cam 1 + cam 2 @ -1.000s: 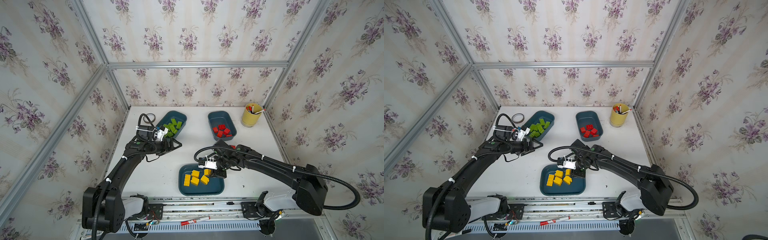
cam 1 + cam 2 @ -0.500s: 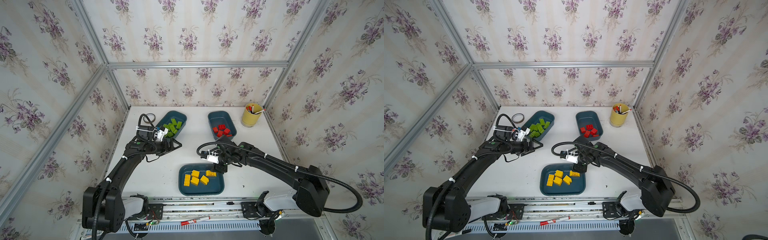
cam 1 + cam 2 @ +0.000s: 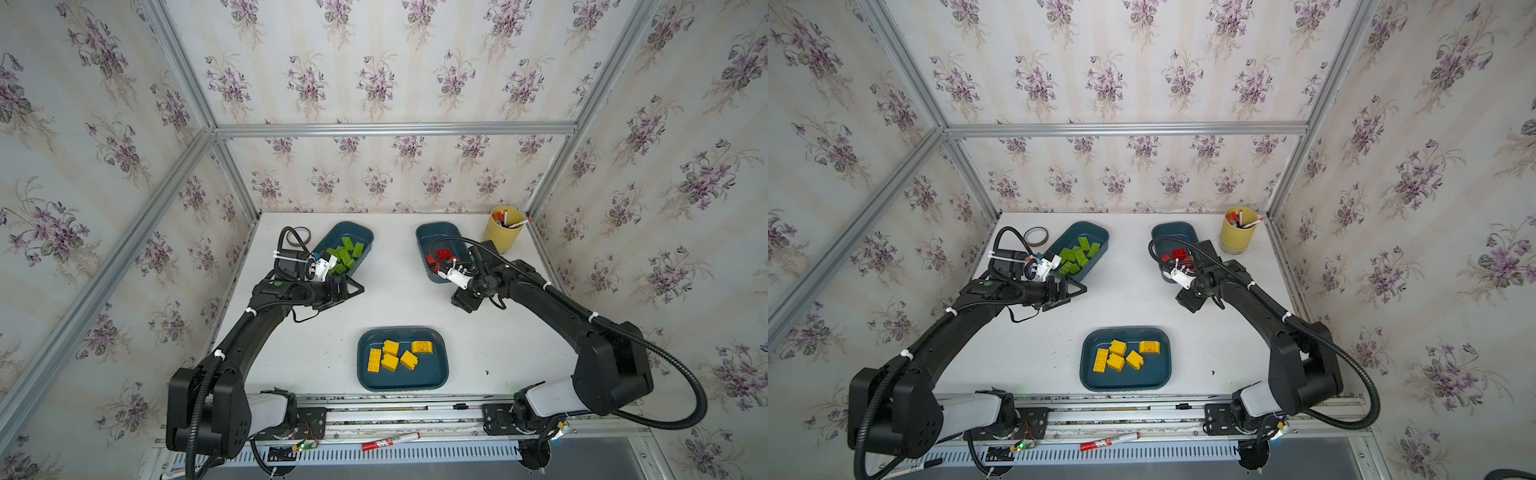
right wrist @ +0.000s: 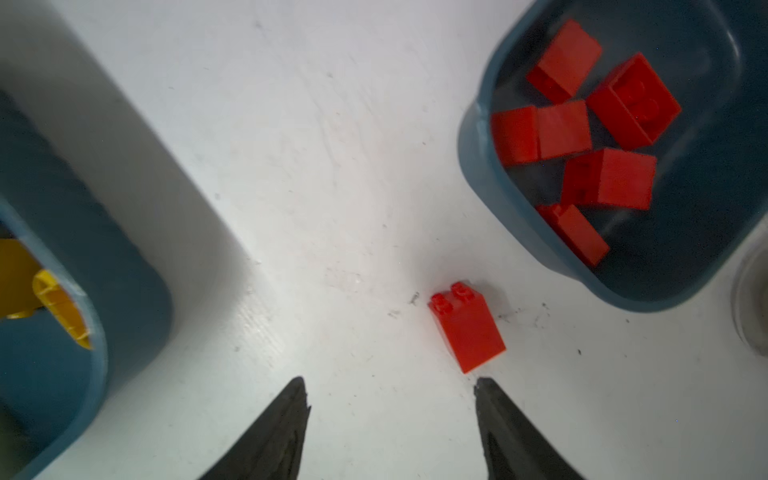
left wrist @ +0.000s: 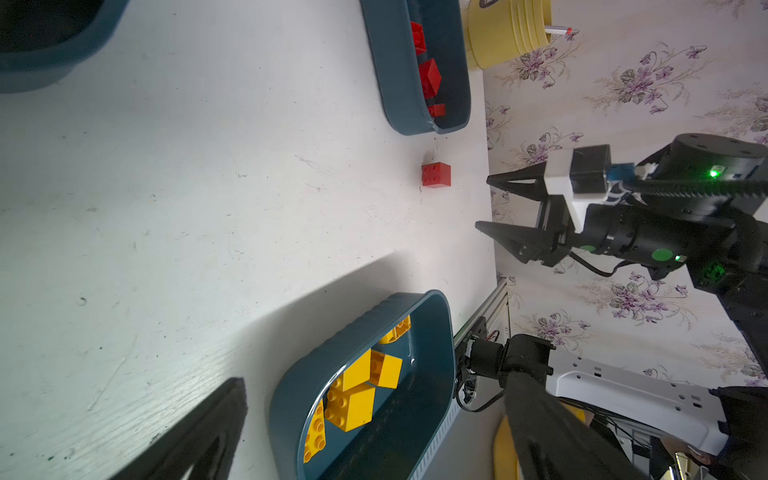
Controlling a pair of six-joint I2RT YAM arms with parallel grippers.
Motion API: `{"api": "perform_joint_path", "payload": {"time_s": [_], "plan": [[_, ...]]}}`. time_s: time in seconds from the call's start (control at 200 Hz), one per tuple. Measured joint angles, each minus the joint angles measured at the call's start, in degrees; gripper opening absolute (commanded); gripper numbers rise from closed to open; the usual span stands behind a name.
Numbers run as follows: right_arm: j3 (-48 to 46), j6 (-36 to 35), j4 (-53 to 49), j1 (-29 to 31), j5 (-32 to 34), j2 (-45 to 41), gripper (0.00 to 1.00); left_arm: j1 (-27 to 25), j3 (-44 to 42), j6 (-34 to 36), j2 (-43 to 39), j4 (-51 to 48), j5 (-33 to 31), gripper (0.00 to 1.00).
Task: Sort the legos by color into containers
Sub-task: 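Lower the right gripper onto the last red 2x2 brick and grasp it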
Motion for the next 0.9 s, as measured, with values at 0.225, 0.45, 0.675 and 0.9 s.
{"api": "perform_joint_path", "payload": {"time_s": [0.225,0.45,0.675,0.9], "plan": [[3.8,-5.9,-1.0,-0.5,3.8,7.8,0.67,0.0,0.2,0.5,0.7,0.0,0.0,0.99],[5.9,-10.8,-2.0,-1.5,7.1,13.1,0.68,0.0,0.3,1.1,1.1,0.0,0.0,0.99],[7.1,-12.7,-0.9,-1.9,9.2,17.4,0.67,0.0,0.3,1.5,1.6,0.0,0.5,0.99],[7.9,-13.5,-0.3,-2.0,9.0,20.1,0.64,0.0,0.1,1.7,1.2,0.0,0.7,0.99]]}}
